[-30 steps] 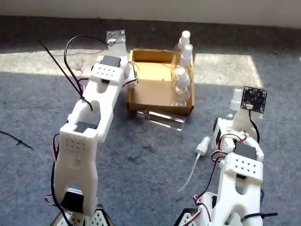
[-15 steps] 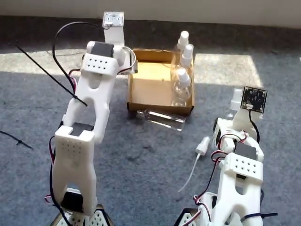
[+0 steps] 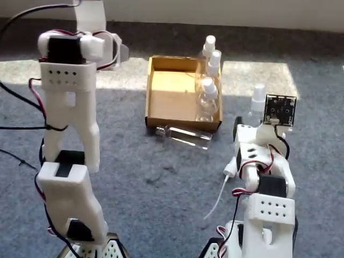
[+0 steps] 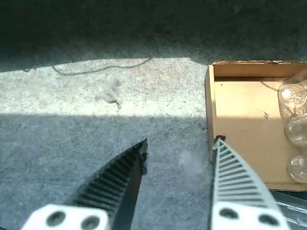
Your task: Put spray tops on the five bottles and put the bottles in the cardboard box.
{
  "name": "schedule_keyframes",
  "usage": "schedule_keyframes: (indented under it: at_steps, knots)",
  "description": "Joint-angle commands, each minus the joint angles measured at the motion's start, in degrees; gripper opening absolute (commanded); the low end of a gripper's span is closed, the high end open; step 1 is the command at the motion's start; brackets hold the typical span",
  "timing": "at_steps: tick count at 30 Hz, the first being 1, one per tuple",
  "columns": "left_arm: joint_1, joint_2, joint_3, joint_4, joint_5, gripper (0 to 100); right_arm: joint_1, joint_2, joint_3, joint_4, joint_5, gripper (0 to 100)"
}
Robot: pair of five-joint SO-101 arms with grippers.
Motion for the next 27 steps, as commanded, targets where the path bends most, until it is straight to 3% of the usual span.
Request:
schedule_keyframes:
  at_steps: [1, 6, 14, 22, 27]
  knots:
    - [-7.2, -6.7, -1.5, 1.1, -2.1, 20, -5.4, -4.4, -10.0, 3.1, 0.2, 0.5]
    - [-11.3, -13.4, 8.4, 1.1, -10.1, 11, -14.8, 2.9, -23.6, 12.2, 0.2, 0.5]
    - [-12.4, -39.0, 43.0, -0.7, -17.1, 15, -26.7, 16.8, -37.6, 16.5, 0.1, 0.5]
    - [-13.3, -66.3, 98.6, -28.6, -17.1, 15, -27.7, 34.2, -48.7, 4.6, 0.1, 0.5]
    - [-13.3, -82.3, 123.4, -39.6, -13.2, 15, -30.6, 49.2, -56.4, -1.5, 0.1, 0.5]
